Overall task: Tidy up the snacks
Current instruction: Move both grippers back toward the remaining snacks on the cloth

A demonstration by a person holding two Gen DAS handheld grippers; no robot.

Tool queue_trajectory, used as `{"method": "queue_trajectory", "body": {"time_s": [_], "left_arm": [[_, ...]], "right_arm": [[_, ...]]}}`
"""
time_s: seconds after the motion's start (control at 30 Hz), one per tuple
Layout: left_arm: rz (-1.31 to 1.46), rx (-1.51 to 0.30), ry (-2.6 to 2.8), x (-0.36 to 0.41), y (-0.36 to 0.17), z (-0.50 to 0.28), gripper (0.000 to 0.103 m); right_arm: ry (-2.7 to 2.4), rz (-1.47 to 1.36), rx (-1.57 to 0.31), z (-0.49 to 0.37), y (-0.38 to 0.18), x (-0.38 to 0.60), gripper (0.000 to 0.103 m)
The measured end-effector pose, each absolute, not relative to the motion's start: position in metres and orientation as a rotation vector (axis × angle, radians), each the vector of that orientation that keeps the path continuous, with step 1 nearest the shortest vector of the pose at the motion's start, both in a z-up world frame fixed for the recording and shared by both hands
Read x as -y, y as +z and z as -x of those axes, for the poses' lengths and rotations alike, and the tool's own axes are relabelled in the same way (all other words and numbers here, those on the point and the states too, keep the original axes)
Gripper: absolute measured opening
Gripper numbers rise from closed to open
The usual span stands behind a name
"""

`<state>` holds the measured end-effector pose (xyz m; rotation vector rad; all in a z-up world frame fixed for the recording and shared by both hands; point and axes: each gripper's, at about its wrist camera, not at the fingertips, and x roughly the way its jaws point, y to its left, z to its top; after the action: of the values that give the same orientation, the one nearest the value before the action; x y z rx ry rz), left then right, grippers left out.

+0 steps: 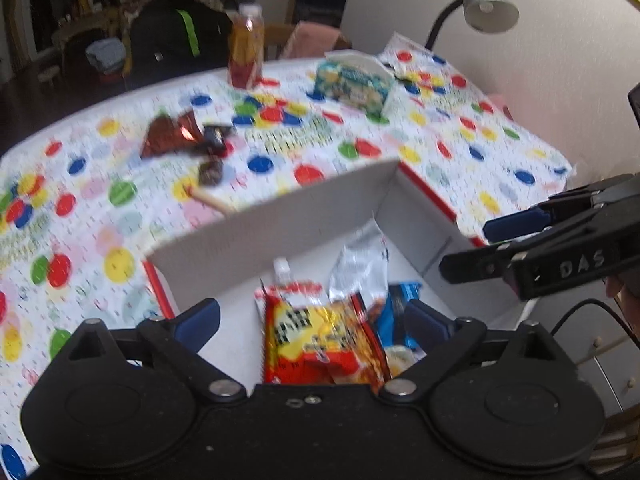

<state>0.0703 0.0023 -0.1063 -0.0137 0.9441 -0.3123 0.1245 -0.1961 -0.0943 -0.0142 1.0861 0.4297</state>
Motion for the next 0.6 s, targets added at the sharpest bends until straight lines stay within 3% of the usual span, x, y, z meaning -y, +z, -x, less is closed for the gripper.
{"method": "queue_trajectory", "body": {"time_s": [0.13,0.6], "left_arm": [[0.004,-0.883,-0.274,-0.007,-0.092,-0.076,0.101],[0.056,-0.846,-0.099,-0.030,-0.075,-0.137,0.102]], "right_arm": [[0.442,-0.010,-1.044,-0.140,-0.075,0.196,0.081],[0.490,-0.112,-1.040,-0.230,-0.054,0.175,0.082]]}}
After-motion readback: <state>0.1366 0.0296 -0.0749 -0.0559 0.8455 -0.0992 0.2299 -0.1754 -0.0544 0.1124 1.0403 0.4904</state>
